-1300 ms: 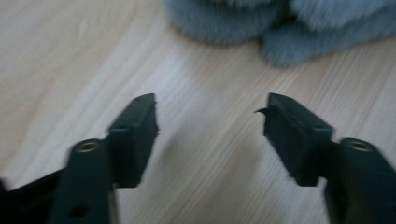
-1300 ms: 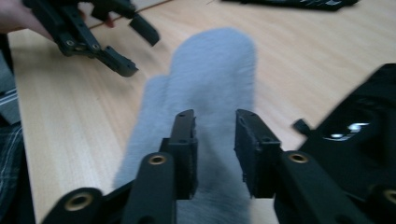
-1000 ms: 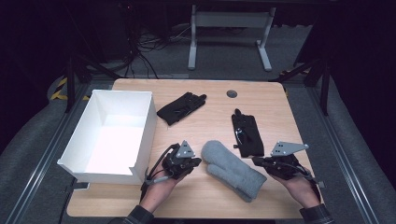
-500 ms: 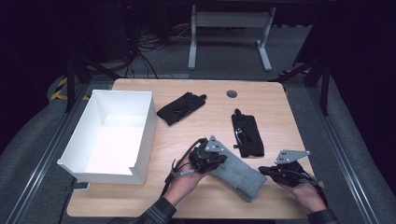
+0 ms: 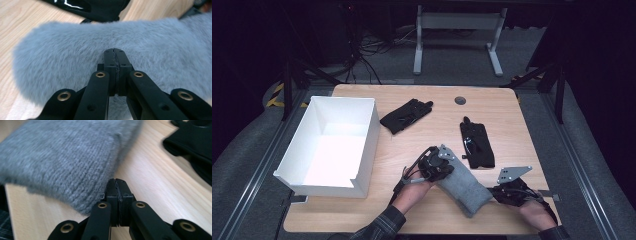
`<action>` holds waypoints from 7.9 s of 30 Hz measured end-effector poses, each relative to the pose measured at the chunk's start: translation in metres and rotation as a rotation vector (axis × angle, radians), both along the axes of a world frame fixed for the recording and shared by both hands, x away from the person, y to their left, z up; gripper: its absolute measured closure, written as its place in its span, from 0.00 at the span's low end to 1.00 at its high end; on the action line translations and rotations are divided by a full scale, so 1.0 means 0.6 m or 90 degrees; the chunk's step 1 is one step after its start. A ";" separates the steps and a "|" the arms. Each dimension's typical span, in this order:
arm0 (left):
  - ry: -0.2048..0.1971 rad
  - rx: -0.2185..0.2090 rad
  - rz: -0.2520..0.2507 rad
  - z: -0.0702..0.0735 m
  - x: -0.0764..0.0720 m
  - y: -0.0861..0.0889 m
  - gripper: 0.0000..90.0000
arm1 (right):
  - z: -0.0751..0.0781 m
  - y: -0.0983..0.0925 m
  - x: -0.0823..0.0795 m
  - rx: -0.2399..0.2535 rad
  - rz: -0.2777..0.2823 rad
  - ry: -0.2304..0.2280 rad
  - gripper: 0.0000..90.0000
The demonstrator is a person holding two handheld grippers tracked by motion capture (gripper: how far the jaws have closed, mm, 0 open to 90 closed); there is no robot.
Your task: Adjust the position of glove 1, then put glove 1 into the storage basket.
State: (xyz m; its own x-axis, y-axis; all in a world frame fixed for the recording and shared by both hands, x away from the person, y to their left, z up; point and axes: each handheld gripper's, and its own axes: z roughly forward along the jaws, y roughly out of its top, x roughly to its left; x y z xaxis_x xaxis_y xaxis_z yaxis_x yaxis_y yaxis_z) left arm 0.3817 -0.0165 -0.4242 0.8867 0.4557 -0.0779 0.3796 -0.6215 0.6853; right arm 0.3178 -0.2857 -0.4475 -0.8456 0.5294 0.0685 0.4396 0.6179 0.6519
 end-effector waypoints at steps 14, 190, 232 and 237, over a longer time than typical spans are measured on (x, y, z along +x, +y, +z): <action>0.005 0.017 0.016 0.006 0.041 0.010 1.00 | -0.006 0.084 -0.002 0.022 0.074 -0.002 1.00; 0.060 -0.051 0.264 0.289 0.075 0.421 0.70 | -0.038 -0.079 0.045 -0.006 -0.242 -0.079 0.00; 0.250 0.010 0.418 0.005 0.131 0.524 0.51 | -0.039 -0.079 0.045 -0.006 -0.242 -0.080 0.00; 0.208 0.002 0.443 0.019 0.126 0.530 0.32 | -0.039 -0.079 0.046 -0.006 -0.241 -0.080 0.00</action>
State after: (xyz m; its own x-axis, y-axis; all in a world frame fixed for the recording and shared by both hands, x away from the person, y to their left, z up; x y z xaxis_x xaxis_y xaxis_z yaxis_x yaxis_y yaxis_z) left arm 0.4576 0.3015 -0.4130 0.3286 0.9007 -0.2841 0.8664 -0.1677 0.4703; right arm 0.3452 -0.3333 -0.4707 -0.5917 0.8056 -0.0295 0.5549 0.4335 0.7101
